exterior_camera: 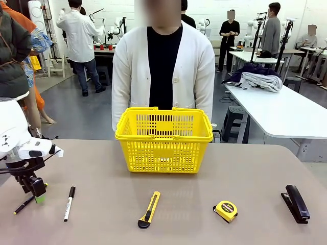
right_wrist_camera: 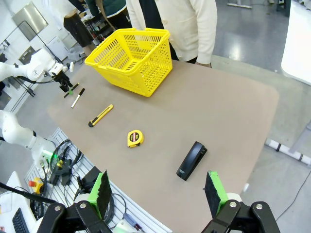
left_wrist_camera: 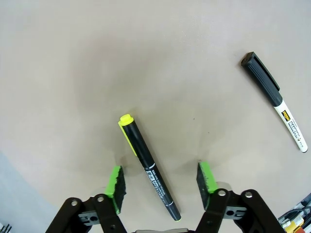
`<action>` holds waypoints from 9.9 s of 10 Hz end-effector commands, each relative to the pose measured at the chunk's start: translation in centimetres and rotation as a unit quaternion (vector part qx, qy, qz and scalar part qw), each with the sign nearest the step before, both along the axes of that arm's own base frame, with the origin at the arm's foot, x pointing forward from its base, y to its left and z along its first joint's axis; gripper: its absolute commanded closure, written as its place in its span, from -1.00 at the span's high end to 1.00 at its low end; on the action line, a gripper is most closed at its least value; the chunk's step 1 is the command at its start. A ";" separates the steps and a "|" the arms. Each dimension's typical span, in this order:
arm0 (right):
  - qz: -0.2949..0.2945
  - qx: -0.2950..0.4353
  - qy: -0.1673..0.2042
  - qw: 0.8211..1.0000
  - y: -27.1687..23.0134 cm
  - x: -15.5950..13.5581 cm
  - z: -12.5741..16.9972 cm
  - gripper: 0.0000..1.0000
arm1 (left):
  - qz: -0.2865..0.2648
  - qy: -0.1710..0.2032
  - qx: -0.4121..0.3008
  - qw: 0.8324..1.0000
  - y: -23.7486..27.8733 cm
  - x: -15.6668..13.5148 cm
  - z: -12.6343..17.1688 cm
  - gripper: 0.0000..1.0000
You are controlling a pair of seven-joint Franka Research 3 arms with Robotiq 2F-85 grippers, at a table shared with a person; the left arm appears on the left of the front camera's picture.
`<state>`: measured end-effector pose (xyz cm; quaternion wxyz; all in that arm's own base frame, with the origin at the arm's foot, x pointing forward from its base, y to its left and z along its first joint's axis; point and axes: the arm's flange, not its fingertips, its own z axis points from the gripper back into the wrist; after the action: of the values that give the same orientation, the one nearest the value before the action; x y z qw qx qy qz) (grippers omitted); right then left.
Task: Place the items the person wants into the basket.
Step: Pick up the item the person points to and place it in the Market Basket.
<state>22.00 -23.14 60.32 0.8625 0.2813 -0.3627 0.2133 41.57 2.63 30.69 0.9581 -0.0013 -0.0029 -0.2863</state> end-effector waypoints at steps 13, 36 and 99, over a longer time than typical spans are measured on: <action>0.007 0.005 -0.007 1.000 0.0 0.0 0.0 1.00 | -0.024 -0.009 0.001 1.000 3.5 0.0 6.9 -1.00; 0.007 0.005 -0.007 1.000 0.0 0.0 0.0 1.00 | -0.433 -0.124 0.118 0.885 -12.9 9.0 34.3 -0.77; 0.007 0.005 -0.007 1.000 0.0 0.0 0.0 1.00 | -0.371 -0.159 -0.082 0.911 -2.2 -1.3 30.5 1.00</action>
<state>21.91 -23.16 60.31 0.8638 0.2804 -0.3608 0.2123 40.26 0.69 61.49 0.7693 -0.0314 -0.1624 -0.6170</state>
